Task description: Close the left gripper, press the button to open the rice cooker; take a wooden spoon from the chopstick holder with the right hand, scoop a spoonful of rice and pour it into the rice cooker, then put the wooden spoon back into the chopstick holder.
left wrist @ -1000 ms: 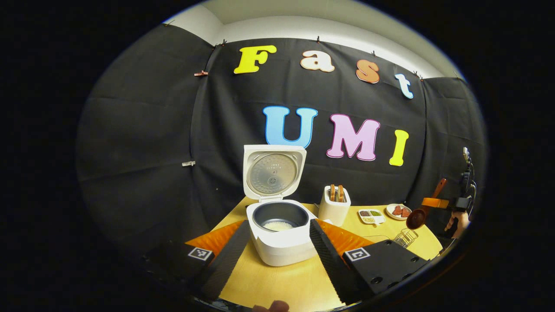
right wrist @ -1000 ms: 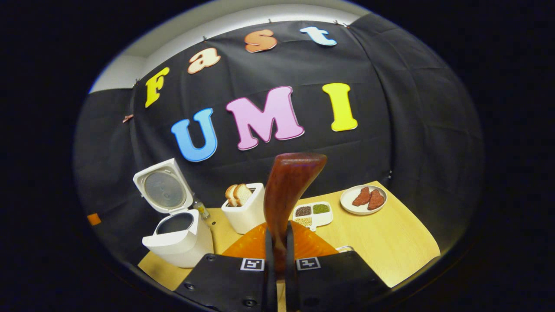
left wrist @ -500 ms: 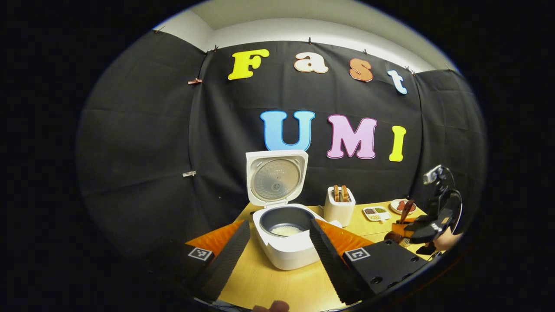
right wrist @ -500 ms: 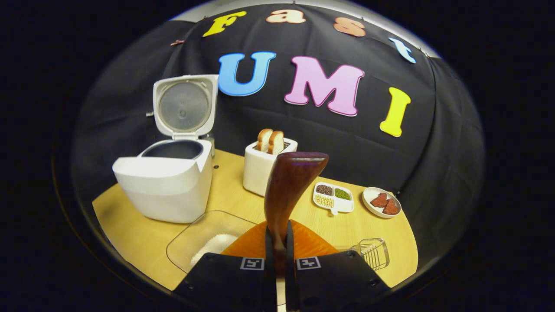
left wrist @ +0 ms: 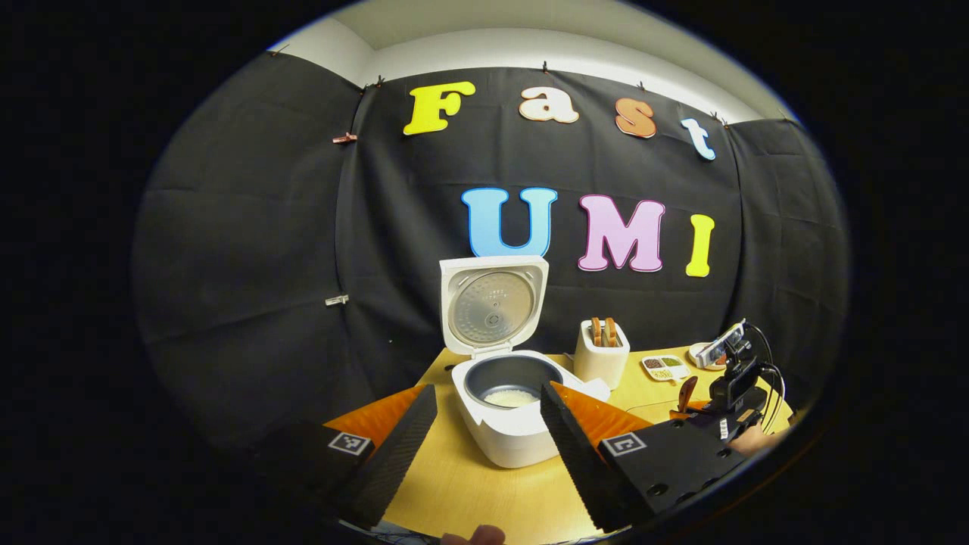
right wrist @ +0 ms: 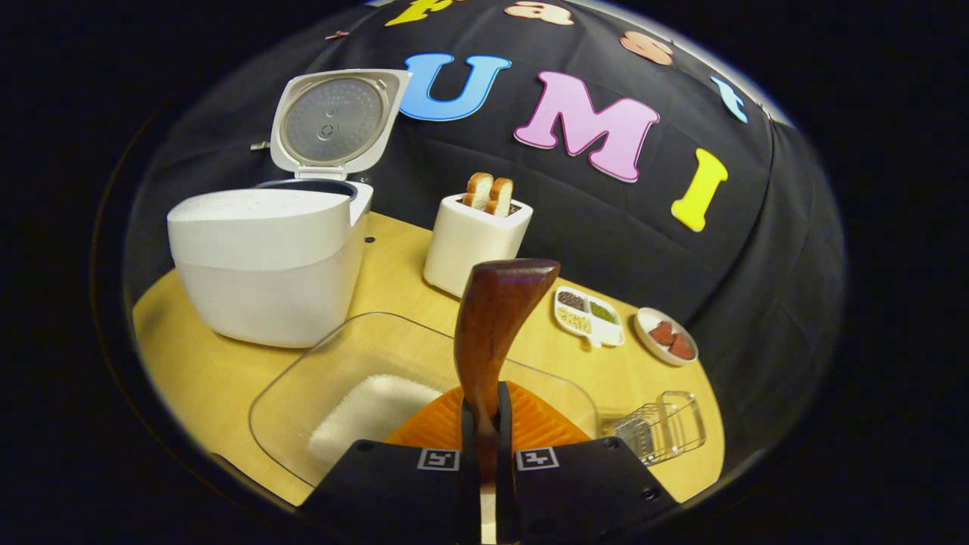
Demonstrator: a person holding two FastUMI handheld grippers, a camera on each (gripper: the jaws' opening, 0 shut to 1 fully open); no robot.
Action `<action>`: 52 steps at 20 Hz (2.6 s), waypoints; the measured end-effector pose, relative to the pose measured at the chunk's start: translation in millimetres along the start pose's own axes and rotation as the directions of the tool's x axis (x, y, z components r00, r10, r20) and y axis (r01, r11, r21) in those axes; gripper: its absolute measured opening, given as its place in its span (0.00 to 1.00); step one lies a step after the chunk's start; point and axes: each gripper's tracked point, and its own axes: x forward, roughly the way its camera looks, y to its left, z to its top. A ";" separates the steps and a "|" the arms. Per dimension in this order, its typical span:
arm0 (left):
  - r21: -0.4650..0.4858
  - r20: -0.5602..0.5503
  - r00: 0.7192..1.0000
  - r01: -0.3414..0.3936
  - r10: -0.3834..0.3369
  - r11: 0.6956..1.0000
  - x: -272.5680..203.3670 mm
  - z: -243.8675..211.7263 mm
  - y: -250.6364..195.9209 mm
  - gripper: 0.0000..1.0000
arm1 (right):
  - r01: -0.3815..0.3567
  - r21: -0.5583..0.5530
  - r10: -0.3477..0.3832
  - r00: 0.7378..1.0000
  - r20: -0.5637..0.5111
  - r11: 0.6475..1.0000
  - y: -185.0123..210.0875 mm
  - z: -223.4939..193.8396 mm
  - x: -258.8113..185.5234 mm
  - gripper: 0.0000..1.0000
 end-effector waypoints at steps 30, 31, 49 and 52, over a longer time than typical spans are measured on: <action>-0.077 0.021 1.000 0.010 -0.008 0.997 -44.0 -1.9 -20.1 0.95 | -0.237 0.930 0.156 0.968 0.199 0.281 -88.7 95.3 -68.8 0.12; -0.079 0.022 1.000 0.014 -0.012 0.997 -44.9 -4.0 -22.2 0.95 | -0.250 0.929 0.154 0.965 0.214 0.272 -88.7 108.5 -74.8 0.12; -0.111 0.002 0.999 -0.032 0.032 0.993 -16.6 -20.5 15.6 0.95 | -0.434 0.859 0.271 0.891 0.365 0.271 72.5 314.9 -37.5 0.12; -0.100 -0.007 0.999 -0.047 0.047 0.994 -14.6 -24.7 28.6 0.95 | -0.420 0.832 0.272 0.902 0.336 0.363 105.1 322.7 -9.8 0.12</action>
